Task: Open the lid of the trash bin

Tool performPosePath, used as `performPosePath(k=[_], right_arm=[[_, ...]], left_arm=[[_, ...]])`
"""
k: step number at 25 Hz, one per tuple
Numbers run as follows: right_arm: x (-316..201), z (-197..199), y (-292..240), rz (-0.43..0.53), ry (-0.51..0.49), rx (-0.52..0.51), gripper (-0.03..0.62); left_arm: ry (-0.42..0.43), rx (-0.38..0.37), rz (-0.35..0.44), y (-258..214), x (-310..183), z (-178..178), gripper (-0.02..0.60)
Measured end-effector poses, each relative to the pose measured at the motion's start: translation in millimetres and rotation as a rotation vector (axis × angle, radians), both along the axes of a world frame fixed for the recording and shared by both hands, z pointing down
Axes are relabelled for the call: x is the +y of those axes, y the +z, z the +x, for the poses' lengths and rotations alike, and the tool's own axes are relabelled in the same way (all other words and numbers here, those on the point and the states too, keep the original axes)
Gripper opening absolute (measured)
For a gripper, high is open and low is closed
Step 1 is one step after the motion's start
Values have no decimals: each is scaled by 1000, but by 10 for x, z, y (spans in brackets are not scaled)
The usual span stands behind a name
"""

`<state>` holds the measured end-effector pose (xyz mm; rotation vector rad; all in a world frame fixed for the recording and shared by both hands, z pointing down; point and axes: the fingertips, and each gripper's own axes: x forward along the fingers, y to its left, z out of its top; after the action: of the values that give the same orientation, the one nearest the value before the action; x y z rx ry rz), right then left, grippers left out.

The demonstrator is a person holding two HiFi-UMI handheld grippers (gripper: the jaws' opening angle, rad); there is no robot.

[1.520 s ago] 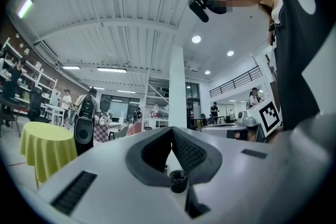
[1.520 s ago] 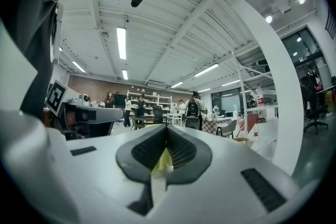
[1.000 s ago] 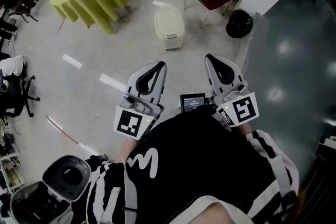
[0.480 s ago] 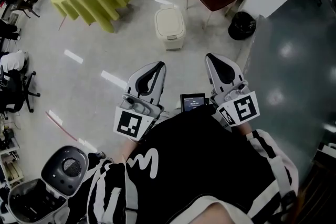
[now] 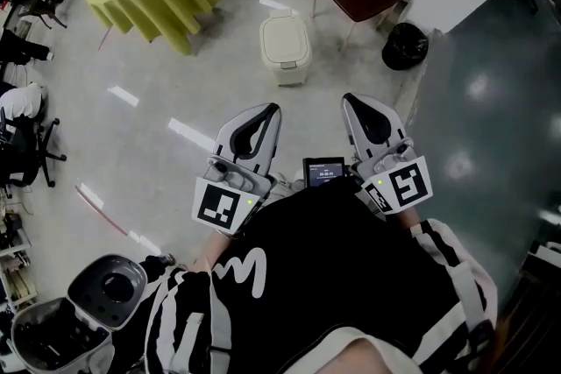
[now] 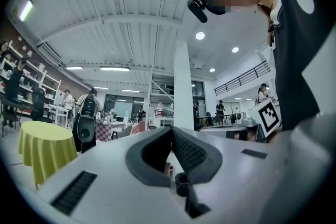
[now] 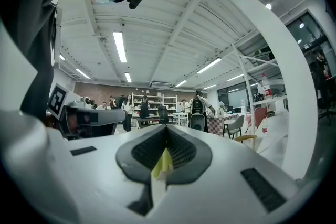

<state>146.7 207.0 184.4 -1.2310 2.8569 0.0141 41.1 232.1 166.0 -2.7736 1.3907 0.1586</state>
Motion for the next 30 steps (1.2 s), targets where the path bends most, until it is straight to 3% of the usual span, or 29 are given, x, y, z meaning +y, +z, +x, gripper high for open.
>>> performPosePath(k=[30], right_arm=[[-2,74,41,-16,-11,-24,9]], left_arm=[[-20,-25,-20,75,82,21,8]])
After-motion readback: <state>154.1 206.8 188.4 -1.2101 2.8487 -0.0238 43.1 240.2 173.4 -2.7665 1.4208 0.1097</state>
